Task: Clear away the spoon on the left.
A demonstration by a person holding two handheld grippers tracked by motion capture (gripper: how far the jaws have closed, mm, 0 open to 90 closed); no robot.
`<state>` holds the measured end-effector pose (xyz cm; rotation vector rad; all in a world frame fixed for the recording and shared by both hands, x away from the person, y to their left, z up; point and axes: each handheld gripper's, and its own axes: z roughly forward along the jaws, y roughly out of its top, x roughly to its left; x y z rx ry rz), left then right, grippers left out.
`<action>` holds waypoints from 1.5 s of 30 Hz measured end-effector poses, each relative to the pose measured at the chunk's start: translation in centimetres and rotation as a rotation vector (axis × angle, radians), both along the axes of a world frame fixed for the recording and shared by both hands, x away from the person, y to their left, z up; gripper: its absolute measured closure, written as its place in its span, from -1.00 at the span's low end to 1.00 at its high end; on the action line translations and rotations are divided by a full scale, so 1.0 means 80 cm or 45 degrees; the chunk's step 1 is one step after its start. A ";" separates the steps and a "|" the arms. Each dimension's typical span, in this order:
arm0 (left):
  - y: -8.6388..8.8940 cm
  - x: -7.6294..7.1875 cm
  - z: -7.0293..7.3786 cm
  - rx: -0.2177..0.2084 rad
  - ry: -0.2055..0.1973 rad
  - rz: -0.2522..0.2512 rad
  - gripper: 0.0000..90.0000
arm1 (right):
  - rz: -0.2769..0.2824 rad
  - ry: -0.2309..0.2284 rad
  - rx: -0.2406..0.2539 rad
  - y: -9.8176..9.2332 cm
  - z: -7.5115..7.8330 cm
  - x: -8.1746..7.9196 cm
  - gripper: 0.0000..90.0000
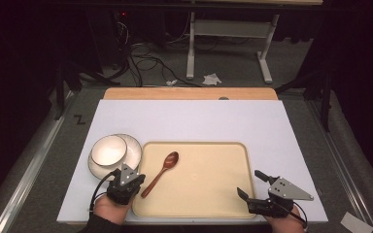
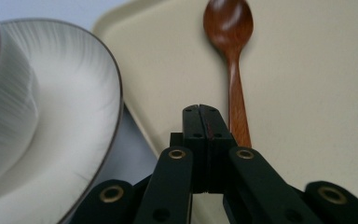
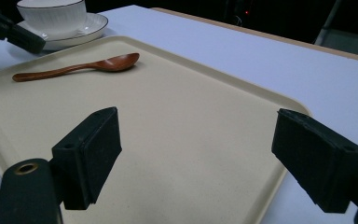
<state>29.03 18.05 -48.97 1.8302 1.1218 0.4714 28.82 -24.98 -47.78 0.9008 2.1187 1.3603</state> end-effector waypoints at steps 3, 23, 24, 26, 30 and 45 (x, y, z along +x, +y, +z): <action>0.009 0.001 0.004 0.025 -0.032 0.020 1.00 | -0.001 0.002 0.000 0.001 0.000 -0.001 -0.63; -0.003 0.008 -0.023 0.434 0.215 -0.080 1.00 | 0.007 -0.010 -0.003 0.000 0.001 -0.001 -0.62; -0.006 0.006 -0.024 0.438 0.218 -0.101 1.00 | 0.007 -0.007 -0.003 0.000 0.001 -0.001 -0.62; -0.009 0.004 -0.024 0.438 0.217 -0.119 1.00 | 0.005 -0.007 -0.003 0.000 0.001 -0.001 -0.62; -0.017 0.000 -0.023 0.438 0.215 -0.169 1.00 | 0.004 -0.007 -0.003 0.000 0.001 -0.001 -0.63; -0.057 -0.012 -0.022 0.428 0.197 -0.338 1.00 | 0.009 -0.007 -0.008 0.001 0.000 -0.001 -0.62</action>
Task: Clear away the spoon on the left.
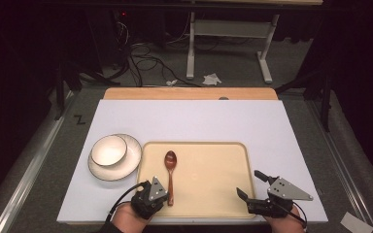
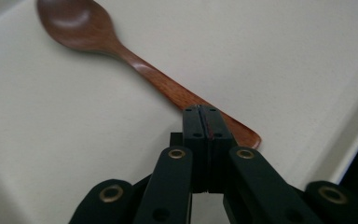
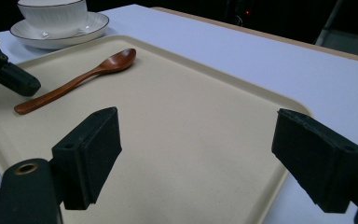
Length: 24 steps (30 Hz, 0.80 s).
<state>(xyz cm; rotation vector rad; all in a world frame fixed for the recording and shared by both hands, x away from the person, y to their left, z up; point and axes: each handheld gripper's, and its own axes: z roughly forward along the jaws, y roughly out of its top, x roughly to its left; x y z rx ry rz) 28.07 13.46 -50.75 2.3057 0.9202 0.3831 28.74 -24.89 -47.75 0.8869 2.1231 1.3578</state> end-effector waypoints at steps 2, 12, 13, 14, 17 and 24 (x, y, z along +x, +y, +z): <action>-0.004 -0.001 0.000 -0.007 -0.001 -0.013 0.92 | -0.001 0.002 -0.001 0.000 0.000 0.000 -0.63; -0.014 -0.003 0.002 -0.022 -0.020 -0.038 0.37 | 0.002 0.000 -0.003 0.000 0.000 0.000 -0.62; -0.012 -0.003 0.003 -0.029 -0.030 -0.030 0.30 | 0.000 -0.001 -0.003 0.000 0.000 0.000 -0.62; -0.009 -0.002 0.005 -0.043 -0.043 -0.013 0.17 | -0.001 -0.001 -0.001 0.000 0.000 0.000 -0.62; 0.013 0.002 0.014 -0.102 -0.102 0.053 0.04 | -0.001 -0.001 0.001 0.000 0.000 -0.001 -0.62; 0.055 0.011 0.026 -0.197 -0.176 0.159 -0.29 | 0.000 -0.002 0.003 -0.001 0.000 0.000 -0.62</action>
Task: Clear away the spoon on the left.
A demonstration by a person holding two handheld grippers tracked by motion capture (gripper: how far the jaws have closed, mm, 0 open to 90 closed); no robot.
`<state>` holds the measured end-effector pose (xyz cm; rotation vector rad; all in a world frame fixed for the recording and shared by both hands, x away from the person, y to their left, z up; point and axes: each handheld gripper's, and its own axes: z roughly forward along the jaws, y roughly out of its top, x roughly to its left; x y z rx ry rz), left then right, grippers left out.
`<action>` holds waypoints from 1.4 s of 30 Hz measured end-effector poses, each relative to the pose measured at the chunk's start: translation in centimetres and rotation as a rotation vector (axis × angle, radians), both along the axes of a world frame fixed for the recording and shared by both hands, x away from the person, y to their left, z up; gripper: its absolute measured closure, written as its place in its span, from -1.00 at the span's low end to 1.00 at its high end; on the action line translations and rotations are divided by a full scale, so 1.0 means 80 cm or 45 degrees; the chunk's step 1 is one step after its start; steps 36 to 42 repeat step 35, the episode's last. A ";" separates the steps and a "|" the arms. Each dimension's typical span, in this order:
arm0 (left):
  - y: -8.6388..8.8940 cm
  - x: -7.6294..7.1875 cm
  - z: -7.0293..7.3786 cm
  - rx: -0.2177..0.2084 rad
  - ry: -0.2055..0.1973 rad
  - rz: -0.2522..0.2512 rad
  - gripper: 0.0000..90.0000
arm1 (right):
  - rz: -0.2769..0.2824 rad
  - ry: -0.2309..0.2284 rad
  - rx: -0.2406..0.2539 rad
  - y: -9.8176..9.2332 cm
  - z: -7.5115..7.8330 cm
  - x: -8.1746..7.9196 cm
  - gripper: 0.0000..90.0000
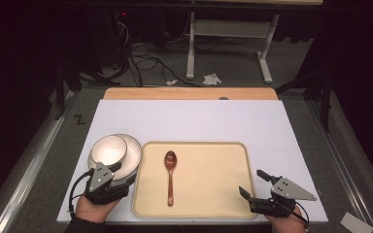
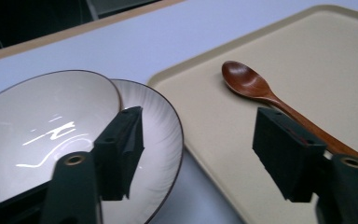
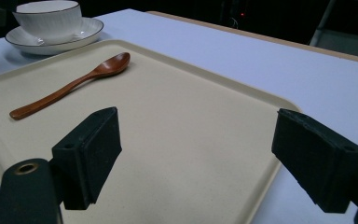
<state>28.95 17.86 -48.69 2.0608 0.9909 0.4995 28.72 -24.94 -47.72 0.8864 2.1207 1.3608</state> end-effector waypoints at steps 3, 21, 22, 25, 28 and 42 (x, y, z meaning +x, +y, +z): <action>0.021 0.003 0.005 -0.046 -0.036 0.062 -0.51 | -0.002 0.002 0.001 0.000 0.000 0.000 -0.63; 0.094 -0.018 0.013 -0.136 -0.207 0.188 -1.00 | -0.037 0.005 0.033 -0.009 0.002 0.001 -0.63; 0.096 -0.018 0.013 -0.137 -0.192 0.186 -1.00 | -0.037 0.004 0.033 -0.009 0.001 0.001 -0.62; 0.097 -0.020 0.013 -0.153 -0.190 0.183 -1.00 | -0.048 0.008 0.033 -0.010 0.001 0.002 -0.63; 0.094 -0.020 0.013 -0.148 -0.197 0.162 -1.00 | -0.054 0.009 0.032 -0.010 0.001 0.002 -0.63; 0.095 -0.017 0.010 -0.145 -0.178 0.170 -0.97 | -0.044 0.005 0.020 -0.008 0.000 0.003 -0.62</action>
